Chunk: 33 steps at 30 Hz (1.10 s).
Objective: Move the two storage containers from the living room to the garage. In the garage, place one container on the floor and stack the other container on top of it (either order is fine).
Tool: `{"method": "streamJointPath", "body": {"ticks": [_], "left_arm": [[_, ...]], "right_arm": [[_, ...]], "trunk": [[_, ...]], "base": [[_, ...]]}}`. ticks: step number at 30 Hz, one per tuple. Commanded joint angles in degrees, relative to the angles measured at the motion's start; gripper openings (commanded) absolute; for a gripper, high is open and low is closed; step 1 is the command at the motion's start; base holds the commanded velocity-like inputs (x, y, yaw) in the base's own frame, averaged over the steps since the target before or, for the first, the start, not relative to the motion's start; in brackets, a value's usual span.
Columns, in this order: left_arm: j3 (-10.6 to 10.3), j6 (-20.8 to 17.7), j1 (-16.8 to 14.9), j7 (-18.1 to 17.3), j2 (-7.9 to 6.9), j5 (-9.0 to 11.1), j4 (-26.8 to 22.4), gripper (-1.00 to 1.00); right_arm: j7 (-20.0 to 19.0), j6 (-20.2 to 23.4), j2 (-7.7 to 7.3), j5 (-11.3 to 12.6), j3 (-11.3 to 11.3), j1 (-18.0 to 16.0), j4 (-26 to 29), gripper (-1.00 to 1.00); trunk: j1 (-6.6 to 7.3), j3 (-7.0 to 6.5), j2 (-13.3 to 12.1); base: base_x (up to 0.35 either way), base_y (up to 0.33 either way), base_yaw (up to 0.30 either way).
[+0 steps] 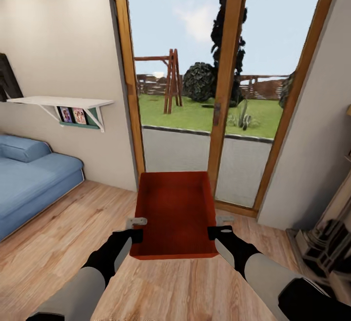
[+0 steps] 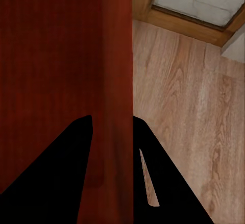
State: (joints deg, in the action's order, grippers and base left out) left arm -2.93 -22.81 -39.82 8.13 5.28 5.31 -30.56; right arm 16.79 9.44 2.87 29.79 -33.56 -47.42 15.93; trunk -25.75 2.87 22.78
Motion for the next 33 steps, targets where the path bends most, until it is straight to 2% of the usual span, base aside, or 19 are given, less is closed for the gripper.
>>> {"method": "streamJointPath", "body": {"ticks": [1, 33], "left_arm": [[0.47, -0.48, -0.08, 1.45, -0.09, -1.36, -0.2, -1.0], [0.38, -0.39, -0.08, 1.54, -0.09, -1.36, -0.2, -1.0]], "right_arm": [[0.61, 0.45, -0.34, -0.25, -0.1, -0.04, -0.38, -1.0], [0.61, 0.4, -0.58, -0.25, -0.1, -0.04, -0.38, -1.0]], "trunk": [[-0.04, 0.13, 0.14], [-0.04, 0.13, 0.14]], "base": [[0.0, 0.0, 0.3], [0.0, 0.0, 0.3]]}}
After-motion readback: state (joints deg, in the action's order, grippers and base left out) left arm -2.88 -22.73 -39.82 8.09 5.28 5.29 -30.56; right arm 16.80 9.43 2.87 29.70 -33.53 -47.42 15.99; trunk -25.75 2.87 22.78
